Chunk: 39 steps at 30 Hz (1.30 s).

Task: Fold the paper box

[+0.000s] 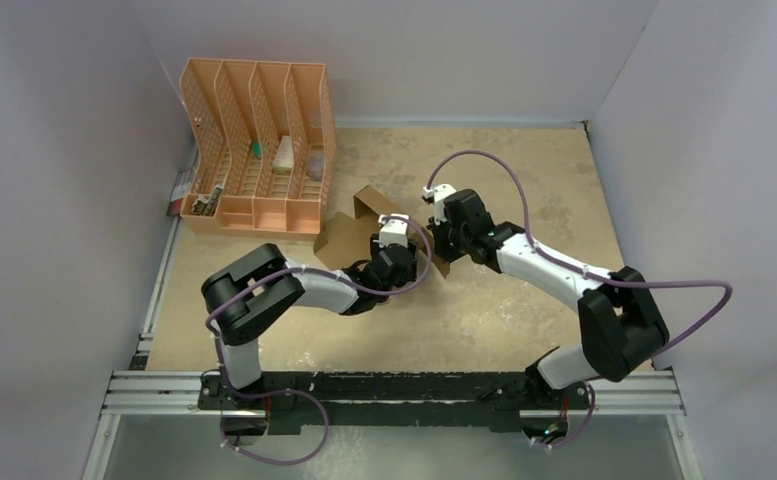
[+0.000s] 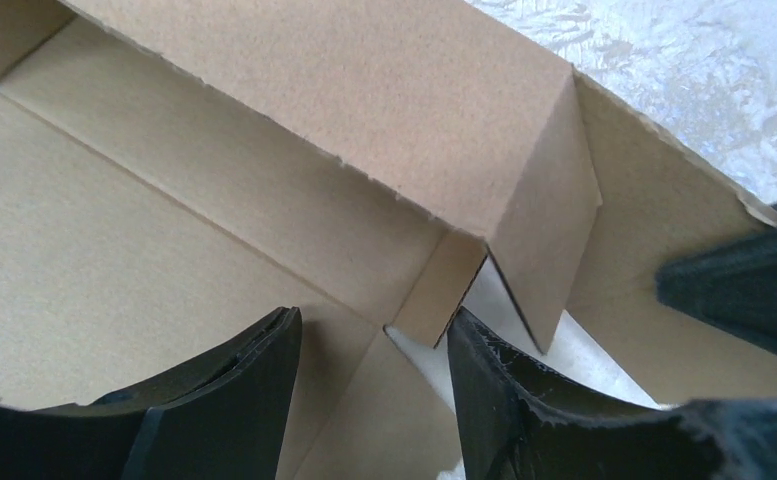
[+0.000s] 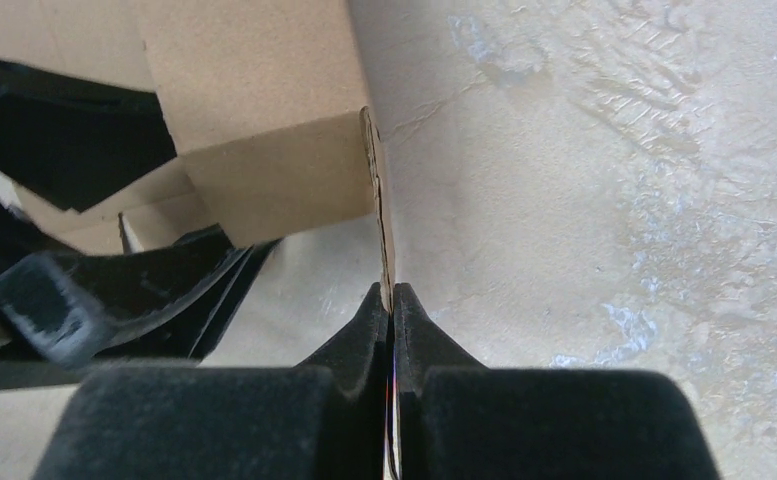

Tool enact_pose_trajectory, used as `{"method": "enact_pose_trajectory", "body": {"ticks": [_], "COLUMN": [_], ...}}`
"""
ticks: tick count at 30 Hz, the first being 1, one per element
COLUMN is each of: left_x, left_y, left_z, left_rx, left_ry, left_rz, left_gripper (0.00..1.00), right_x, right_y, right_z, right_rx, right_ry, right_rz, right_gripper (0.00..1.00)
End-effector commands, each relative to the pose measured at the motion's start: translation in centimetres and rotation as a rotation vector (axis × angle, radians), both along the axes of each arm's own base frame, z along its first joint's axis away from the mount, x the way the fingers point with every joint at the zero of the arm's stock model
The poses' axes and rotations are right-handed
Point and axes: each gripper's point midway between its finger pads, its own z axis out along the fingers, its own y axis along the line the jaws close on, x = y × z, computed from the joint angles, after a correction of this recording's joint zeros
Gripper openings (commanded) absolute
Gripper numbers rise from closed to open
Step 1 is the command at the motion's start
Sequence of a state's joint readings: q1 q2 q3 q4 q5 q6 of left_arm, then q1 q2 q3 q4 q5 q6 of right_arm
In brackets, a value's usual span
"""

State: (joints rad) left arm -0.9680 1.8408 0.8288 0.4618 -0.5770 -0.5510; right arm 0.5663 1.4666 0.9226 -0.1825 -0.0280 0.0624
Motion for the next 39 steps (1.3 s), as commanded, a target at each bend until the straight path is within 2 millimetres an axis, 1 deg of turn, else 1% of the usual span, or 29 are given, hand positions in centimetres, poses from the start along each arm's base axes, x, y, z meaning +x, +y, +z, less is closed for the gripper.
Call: {"method": "enact_pose_trajectory", "body": {"ticks": [1, 3, 6, 10, 12, 13, 15, 18, 21, 23, 25, 27, 30, 32, 35, 39], "left_x": [0.2, 0.0, -0.5, -1.2, -1.4, -1.1, -0.2, 2.3, 5.1, 6.9, 8.9, 10.6, 12.8, 13.6, 14.3, 14.2], "left_y": [-1.1, -1.2, -0.7, 0.3, 1.3, 1.8, 3.4, 5.9, 8.3, 9.6, 11.3, 12.5, 13.6, 13.6, 12.6, 11.2], "left_z": [3.5, 4.2, 5.8, 8.2, 9.4, 10.4, 11.5, 12.8, 13.6, 13.7, 13.7, 13.4, 12.7, 12.4, 11.4, 8.8], "left_rx": [-0.151, -0.17, -0.195, -0.212, -0.207, -0.216, -0.201, -0.147, -0.091, -0.051, -0.014, -0.001, -0.007, -0.01, -0.025, -0.025], "left_ry": [-0.009, -0.007, -0.01, -0.018, -0.023, -0.035, -0.046, -0.059, -0.07, -0.067, -0.065, -0.048, -0.016, -0.004, 0.03, 0.108], "left_rz": [-0.008, -0.017, -0.023, -0.04, -0.039, -0.033, -0.009, 0.04, 0.088, 0.109, 0.148, 0.17, 0.177, 0.159, 0.105, 0.042], "left_gripper": [0.56, 0.57, 0.6, 0.61, 0.61, 0.62, 0.62, 0.64, 0.67, 0.69, 0.71, 0.71, 0.72, 0.72, 0.72, 0.72], "right_x": [2.0, 2.5, 3.0, 3.2, 3.3, 3.3, 3.4, 3.4, 3.4, 3.5, 3.3, 3.3, 3.4, 3.5, 3.5, 3.8], "right_y": [0.0, -0.2, -0.7, -0.9, -1.0, -1.0, -1.0, -1.0, -1.0, -1.0, -0.9, -0.9, -0.9, -0.8, -0.8, -0.6], "right_z": [0.4, 0.2, -0.1, -0.2, -0.4, -0.4, -0.7, -1.0, -1.2, -1.3, -1.3, -1.3, -1.4, -1.4, -1.4, -1.4], "right_rx": [0.025, 0.01, -0.029, -0.056, -0.066, -0.068, -0.076, -0.081, -0.089, -0.094, -0.093, -0.095, -0.101, -0.101, -0.104, -0.096], "right_ry": [-0.088, -0.101, -0.119, -0.133, -0.131, -0.131, -0.128, -0.125, -0.119, -0.119, -0.113, -0.115, -0.117, -0.116, -0.116, -0.121], "right_rz": [-0.113, -0.124, -0.129, -0.113, -0.112, -0.11, -0.111, -0.109, -0.105, -0.101, -0.09, -0.084, -0.08, -0.074, -0.07, -0.074], "right_gripper": [0.0, 0.0, 0.0, 0.0, 0.0, 0.0, 0.0, 0.0, 0.0, 0.0, 0.0, 0.0, 0.0, 0.0, 0.0, 0.0]}}
